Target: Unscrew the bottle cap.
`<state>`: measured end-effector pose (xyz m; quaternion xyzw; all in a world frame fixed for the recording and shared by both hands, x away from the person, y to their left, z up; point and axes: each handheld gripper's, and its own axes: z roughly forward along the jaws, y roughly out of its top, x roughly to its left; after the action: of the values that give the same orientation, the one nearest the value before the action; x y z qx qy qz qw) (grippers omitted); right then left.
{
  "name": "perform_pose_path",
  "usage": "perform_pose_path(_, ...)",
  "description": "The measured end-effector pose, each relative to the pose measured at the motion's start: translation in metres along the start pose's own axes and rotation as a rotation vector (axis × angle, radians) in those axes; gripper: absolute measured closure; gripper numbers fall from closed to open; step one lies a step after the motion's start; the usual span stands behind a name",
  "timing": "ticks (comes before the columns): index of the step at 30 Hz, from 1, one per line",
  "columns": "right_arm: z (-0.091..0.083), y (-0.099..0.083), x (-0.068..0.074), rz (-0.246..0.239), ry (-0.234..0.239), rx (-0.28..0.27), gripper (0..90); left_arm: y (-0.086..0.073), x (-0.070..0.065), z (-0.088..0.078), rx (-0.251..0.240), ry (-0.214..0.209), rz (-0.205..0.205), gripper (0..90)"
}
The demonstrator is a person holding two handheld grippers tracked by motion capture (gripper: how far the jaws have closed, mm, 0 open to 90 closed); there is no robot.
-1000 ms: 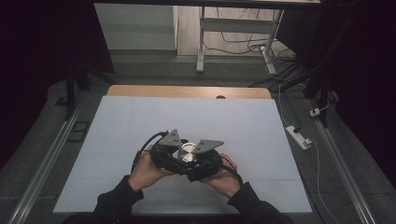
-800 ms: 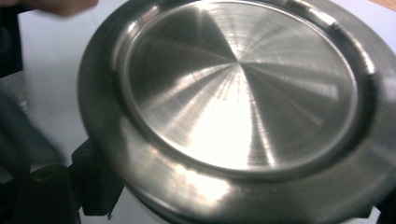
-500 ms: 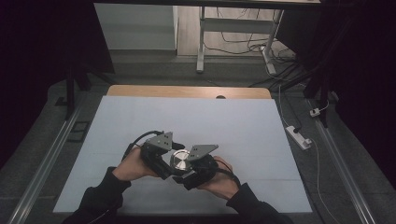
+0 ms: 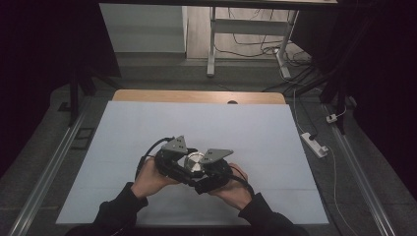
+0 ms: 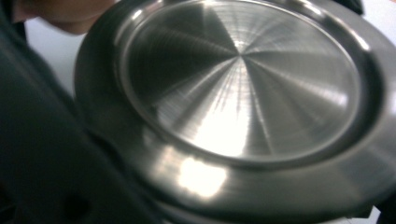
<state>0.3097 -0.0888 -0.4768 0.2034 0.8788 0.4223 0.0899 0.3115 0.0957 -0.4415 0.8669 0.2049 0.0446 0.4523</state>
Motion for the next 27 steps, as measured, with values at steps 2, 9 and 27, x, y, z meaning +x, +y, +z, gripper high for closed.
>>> perform_pose_path(2,0.0,0.0,-0.001,0.012,-0.014,-0.002,14.8,0.001,-0.005,0.003,-0.008,0.05,-0.011,19.4)
perform_pose_path(9,-0.001,0.0,-0.001,0.026,-0.026,-0.013,14.8,0.003,-0.009,0.003,-0.014,0.09,-0.008,19.4)
perform_pose_path(27,-0.001,0.001,-0.001,0.038,-0.034,-0.024,14.8,0.005,-0.007,-0.001,-0.01,0.079,-0.01,16.2)
